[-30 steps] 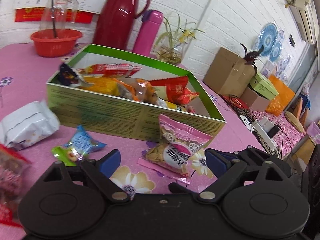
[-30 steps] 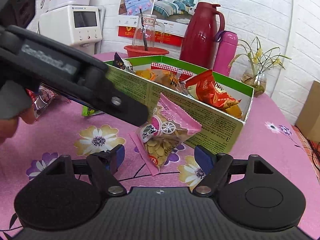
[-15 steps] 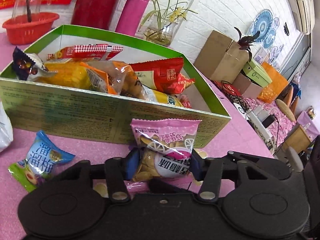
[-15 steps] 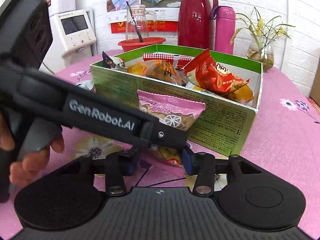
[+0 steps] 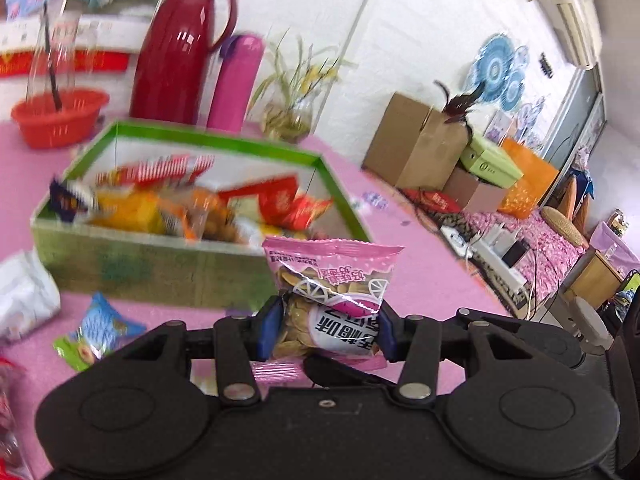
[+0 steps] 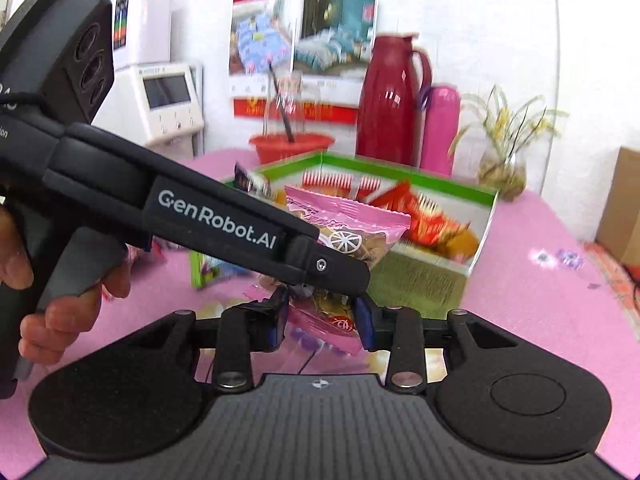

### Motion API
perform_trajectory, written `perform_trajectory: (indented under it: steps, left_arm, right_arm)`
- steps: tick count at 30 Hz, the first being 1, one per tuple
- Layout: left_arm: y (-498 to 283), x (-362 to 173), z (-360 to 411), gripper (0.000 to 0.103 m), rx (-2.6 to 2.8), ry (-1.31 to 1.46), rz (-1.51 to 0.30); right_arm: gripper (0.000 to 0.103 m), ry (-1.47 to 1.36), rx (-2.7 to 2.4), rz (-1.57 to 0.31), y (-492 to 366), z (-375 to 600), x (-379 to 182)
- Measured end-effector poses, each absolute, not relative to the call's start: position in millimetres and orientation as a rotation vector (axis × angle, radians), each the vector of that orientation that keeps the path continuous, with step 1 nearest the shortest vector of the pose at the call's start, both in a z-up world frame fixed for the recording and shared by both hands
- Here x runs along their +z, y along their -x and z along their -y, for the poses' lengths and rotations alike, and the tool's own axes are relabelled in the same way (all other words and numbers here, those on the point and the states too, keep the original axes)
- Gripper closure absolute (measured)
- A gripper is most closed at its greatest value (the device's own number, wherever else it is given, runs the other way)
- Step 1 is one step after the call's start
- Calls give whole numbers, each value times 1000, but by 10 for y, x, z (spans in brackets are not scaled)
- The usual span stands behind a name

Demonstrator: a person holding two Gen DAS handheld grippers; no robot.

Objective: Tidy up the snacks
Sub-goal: 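Carry the pink seed packet into the green box and open the left gripper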

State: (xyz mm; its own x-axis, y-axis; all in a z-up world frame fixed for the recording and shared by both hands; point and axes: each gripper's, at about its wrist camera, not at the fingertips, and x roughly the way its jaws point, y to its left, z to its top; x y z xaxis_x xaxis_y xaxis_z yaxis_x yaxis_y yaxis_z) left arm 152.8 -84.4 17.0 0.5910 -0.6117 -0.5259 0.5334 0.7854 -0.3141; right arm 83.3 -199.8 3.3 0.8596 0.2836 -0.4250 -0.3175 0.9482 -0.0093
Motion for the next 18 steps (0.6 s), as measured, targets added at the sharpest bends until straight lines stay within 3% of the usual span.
perform_trajectory:
  steps: [9, 18]
  left_arm:
    - [-1773, 483, 960, 75, -698, 112, -571]
    - [-2246, 294, 1096, 74, -707, 131, -633]
  right_arm:
    - [42, 93, 267, -310, -1016, 2130, 329]
    - [42, 76, 245, -372, -1398, 2259, 245]
